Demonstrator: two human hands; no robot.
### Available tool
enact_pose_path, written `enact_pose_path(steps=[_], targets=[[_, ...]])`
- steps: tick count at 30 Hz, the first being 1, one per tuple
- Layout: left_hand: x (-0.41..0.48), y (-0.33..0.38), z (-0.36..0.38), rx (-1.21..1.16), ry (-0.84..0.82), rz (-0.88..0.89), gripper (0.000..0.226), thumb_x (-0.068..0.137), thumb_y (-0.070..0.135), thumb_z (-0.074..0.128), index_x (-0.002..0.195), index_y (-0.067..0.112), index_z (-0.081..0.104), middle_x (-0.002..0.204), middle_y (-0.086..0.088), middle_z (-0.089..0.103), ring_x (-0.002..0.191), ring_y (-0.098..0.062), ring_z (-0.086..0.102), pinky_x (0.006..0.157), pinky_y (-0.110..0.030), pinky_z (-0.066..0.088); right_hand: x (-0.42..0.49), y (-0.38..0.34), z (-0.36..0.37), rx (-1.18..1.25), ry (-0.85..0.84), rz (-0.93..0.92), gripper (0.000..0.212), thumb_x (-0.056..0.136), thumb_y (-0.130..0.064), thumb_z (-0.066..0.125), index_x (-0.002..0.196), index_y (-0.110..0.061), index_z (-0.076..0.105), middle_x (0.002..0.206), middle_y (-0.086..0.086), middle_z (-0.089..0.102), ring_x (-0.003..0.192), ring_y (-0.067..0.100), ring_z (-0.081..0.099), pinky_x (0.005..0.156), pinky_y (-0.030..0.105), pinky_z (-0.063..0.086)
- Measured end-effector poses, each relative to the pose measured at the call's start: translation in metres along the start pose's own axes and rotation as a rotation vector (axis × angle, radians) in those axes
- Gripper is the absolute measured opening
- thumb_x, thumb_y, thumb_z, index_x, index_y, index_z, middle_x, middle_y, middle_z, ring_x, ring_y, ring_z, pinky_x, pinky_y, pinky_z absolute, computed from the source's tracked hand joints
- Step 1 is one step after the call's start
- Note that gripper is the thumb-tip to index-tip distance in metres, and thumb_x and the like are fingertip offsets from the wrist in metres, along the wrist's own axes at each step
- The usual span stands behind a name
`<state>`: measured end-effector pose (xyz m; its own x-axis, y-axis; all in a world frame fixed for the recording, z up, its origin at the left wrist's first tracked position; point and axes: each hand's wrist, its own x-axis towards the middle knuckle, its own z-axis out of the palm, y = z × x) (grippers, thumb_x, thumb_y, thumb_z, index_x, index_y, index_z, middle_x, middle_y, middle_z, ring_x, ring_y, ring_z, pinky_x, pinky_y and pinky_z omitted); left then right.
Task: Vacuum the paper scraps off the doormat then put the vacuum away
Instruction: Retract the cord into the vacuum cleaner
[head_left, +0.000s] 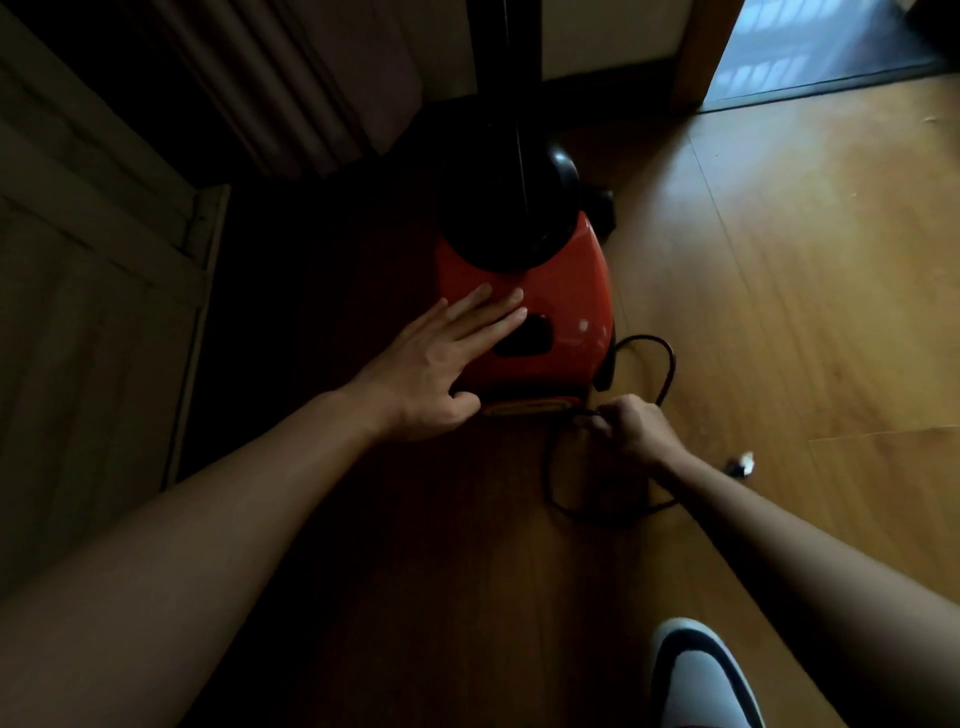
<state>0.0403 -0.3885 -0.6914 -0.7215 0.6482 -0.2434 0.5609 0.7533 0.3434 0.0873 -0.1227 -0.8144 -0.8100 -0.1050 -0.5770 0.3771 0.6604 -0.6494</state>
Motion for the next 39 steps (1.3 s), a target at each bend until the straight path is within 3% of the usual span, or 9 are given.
enact_pose_path(steps=[3,7,12,16,22,28,32,36,39], targets=[[0.001,-0.001,0.003,-0.003,0.011,0.008,0.094,0.082,0.023,0.056,0.157,0.035,0.001,0.164,0.019,-0.009,0.148,-0.003,-0.019,0.119,-0.034,-0.009,-0.015,0.005,-0.021,0.262,-0.035,0.094,0.03,0.103,-0.028,0.057,0.079,-0.011,0.065,0.062,-0.005,0.052,0.049,0.007,0.044,0.044,0.021,0.034],[0.003,-0.002,0.006,0.012,0.019,0.006,0.094,0.078,0.03,0.05,0.156,0.037,-0.001,0.163,0.019,-0.011,0.148,-0.003,-0.019,0.119,-0.035,-0.009,-0.033,-0.016,-0.033,0.647,-0.048,0.063,0.027,0.1,-0.024,0.06,0.074,-0.015,0.058,0.059,-0.004,0.042,0.048,0.007,0.035,0.046,0.023,0.027],[0.003,-0.001,0.005,0.008,0.014,0.012,0.095,0.078,0.029,0.052,0.156,0.036,-0.001,0.163,0.019,-0.011,0.148,-0.003,-0.019,0.12,-0.037,-0.007,-0.049,-0.031,-0.036,1.051,-0.217,0.07,0.032,0.104,-0.028,0.05,0.073,-0.019,0.053,0.06,-0.005,0.024,0.045,0.008,0.02,0.042,0.023,0.013],[0.003,-0.002,0.006,0.006,0.019,0.014,0.095,0.079,0.029,0.053,0.157,0.035,-0.001,0.163,0.019,-0.011,0.148,-0.004,-0.019,0.119,-0.036,-0.008,-0.06,-0.039,-0.032,1.077,-0.311,-0.044,0.034,0.105,-0.035,0.044,0.085,-0.014,0.061,0.058,-0.004,0.021,0.047,0.011,0.011,0.04,0.025,0.008],[0.002,0.0,0.007,0.014,0.015,0.007,0.095,0.081,0.027,0.056,0.157,0.035,-0.002,0.163,0.019,-0.013,0.148,-0.003,-0.021,0.118,-0.035,-0.011,-0.066,-0.048,-0.015,1.062,-0.328,-0.126,0.042,0.109,-0.025,0.033,0.124,0.003,0.061,0.058,-0.001,0.029,0.044,0.01,0.021,0.038,0.021,0.019],[0.003,0.002,0.005,0.033,0.005,-0.001,0.094,0.079,0.033,0.05,0.156,0.036,-0.004,0.162,0.021,-0.015,0.147,-0.002,-0.023,0.118,-0.033,-0.012,-0.076,-0.055,-0.011,0.873,-0.463,-0.169,0.038,0.109,-0.024,0.034,0.14,-0.019,0.055,0.068,0.007,0.047,0.052,0.019,0.041,0.047,0.029,0.037],[0.003,0.004,0.004,0.034,0.002,-0.007,0.094,0.08,0.032,0.052,0.157,0.034,-0.003,0.161,0.021,-0.016,0.146,-0.002,-0.024,0.118,-0.032,-0.013,-0.081,-0.063,-0.009,0.927,-0.579,-0.164,0.038,0.109,-0.024,0.036,0.144,-0.023,0.049,0.074,0.009,0.053,0.063,0.021,0.054,0.062,0.035,0.046],[0.003,0.005,0.003,0.034,-0.009,-0.004,0.094,0.082,0.033,0.054,0.157,0.033,-0.004,0.161,0.02,-0.018,0.146,-0.002,-0.024,0.118,-0.033,-0.013,-0.079,-0.071,-0.001,0.92,-0.611,-0.278,0.04,0.11,-0.022,0.032,0.14,-0.003,0.05,0.075,0.011,0.055,0.072,0.021,0.057,0.073,0.032,0.05],[0.003,0.005,0.003,0.029,-0.018,-0.011,0.094,0.084,0.031,0.057,0.157,0.033,-0.003,0.162,0.019,-0.017,0.147,-0.002,-0.024,0.119,-0.034,-0.012,-0.072,-0.079,0.006,0.772,-0.581,-0.272,0.039,0.11,-0.026,0.033,0.133,-0.003,0.054,0.08,0.011,0.062,0.076,0.021,0.064,0.074,0.03,0.053]])
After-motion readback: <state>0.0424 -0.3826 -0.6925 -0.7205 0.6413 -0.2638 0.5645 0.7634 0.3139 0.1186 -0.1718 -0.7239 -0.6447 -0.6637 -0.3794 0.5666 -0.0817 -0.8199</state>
